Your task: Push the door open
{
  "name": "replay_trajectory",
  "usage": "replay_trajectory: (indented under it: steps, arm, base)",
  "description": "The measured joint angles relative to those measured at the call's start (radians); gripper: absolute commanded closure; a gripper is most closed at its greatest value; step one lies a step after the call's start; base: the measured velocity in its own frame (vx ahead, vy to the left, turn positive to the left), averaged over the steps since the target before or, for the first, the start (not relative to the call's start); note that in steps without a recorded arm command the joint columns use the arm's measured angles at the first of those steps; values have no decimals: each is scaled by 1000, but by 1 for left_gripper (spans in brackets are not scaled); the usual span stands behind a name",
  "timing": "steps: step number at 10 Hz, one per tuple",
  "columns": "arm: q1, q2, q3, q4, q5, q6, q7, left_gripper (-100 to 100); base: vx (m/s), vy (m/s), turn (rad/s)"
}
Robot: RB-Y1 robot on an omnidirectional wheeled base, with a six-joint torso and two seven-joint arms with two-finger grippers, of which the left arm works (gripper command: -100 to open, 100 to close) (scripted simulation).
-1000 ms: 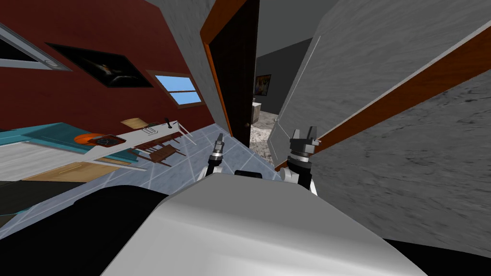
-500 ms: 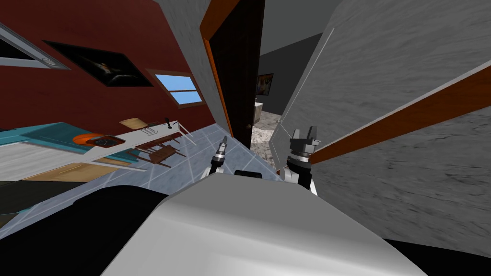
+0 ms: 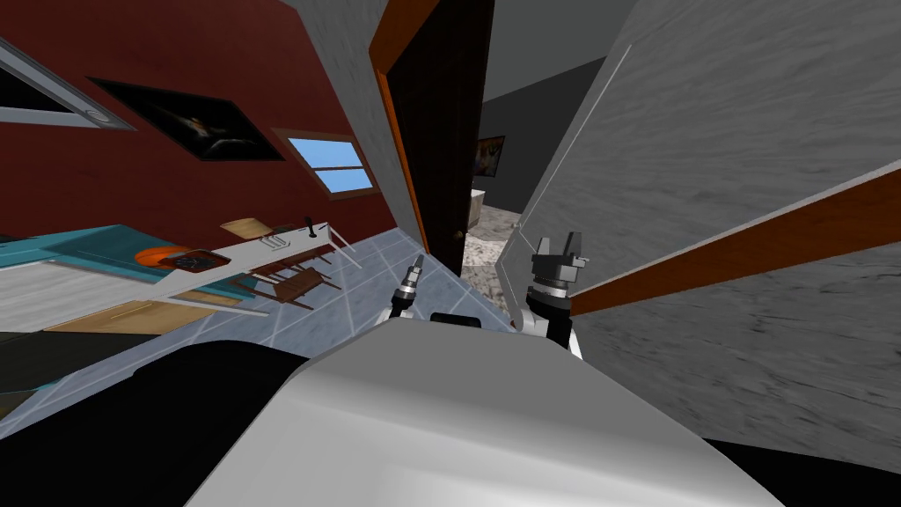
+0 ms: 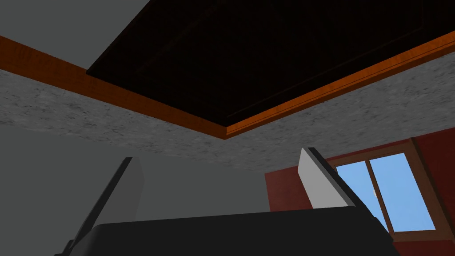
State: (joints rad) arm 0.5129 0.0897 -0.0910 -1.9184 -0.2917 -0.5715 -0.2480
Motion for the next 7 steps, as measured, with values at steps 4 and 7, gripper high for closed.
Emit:
replay_trajectory:
  steps: [4,7]
  arm:
    - [-3,3,-23,61,-41,-32,-72,-100]
    - [-7,6,-40,106,-73,-54,-125,-100]
  base:
    - [103,31,33]
    - [105,23,34]
